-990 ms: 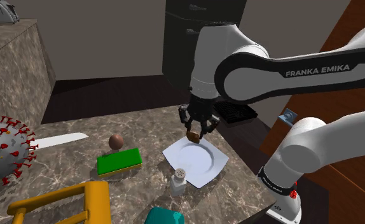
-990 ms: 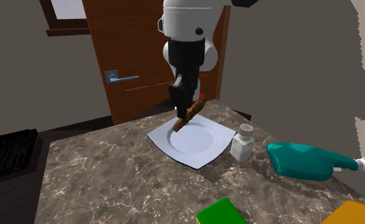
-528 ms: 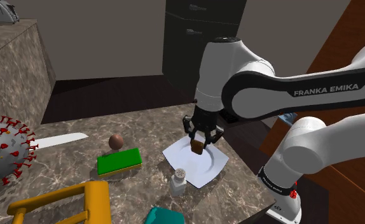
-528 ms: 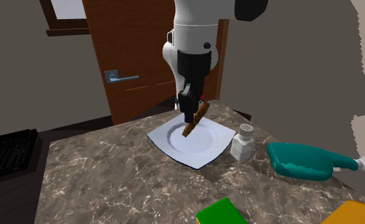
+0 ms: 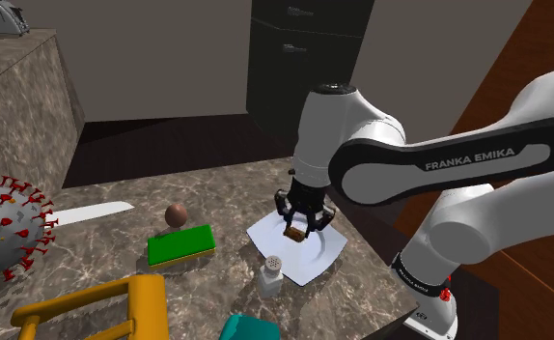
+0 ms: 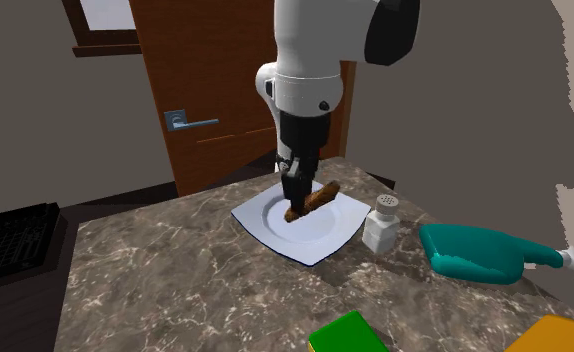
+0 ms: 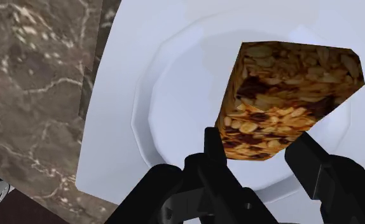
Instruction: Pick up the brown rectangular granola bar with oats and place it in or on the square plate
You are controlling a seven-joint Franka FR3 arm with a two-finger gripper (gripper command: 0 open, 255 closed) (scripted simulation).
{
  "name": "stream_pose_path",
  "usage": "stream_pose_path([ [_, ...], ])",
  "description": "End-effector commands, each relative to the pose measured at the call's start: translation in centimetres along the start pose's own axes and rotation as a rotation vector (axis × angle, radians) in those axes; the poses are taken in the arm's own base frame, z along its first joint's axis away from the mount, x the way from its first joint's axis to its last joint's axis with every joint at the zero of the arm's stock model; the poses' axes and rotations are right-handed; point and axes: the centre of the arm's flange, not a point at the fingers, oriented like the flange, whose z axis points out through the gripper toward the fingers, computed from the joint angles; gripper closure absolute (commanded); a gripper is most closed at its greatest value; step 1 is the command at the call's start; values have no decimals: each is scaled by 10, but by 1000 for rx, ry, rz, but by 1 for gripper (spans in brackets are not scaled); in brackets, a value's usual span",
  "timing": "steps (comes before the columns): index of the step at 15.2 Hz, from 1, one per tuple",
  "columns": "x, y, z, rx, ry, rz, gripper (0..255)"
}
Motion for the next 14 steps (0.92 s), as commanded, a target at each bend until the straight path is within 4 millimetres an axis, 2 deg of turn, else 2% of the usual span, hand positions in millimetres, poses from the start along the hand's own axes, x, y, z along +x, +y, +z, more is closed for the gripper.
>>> stream_pose_path([
  [1,2,1,12,-2,1,2,255],
  [8,2,1,12,-2,1,2,255],
  [9,2,1,12,-2,1,2,0],
  [14,2,1,12,-2,1,2,0],
])
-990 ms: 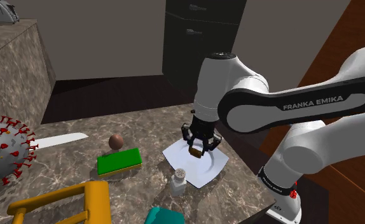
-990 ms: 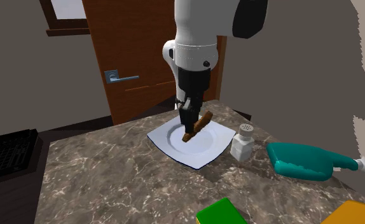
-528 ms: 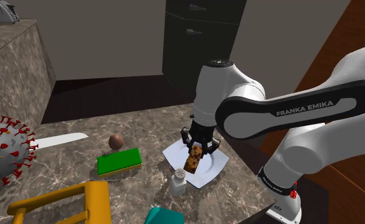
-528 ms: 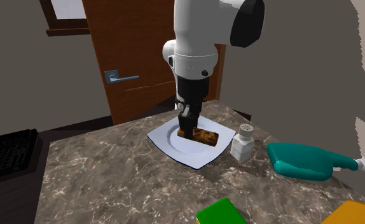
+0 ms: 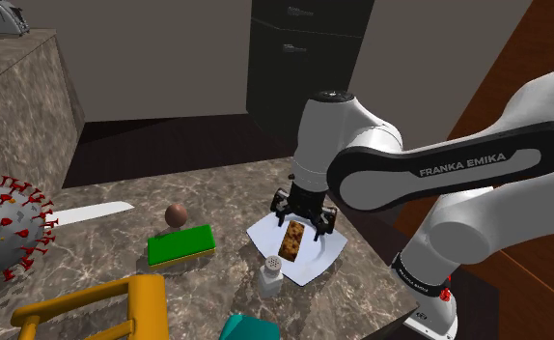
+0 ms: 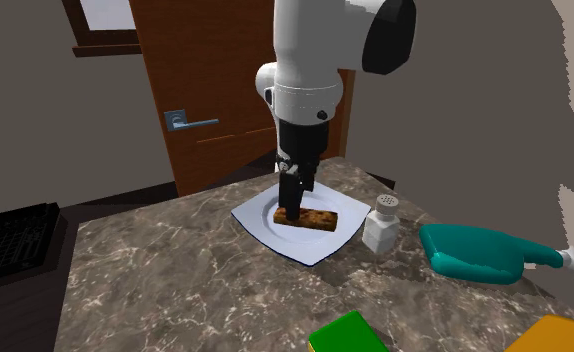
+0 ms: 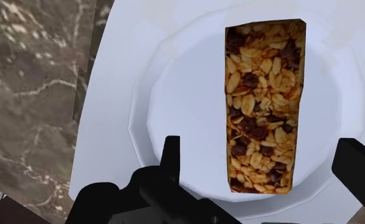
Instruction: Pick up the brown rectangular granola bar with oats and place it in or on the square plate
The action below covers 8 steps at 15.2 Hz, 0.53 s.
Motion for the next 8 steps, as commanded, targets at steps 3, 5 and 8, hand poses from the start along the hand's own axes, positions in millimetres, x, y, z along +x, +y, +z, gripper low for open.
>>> stream_pose_path([
  [3,0,0,-40,0,0,0,0],
  [5,0,0,-50,0,0,0,0],
  [8,0,0,-50,0,0,0,0],
])
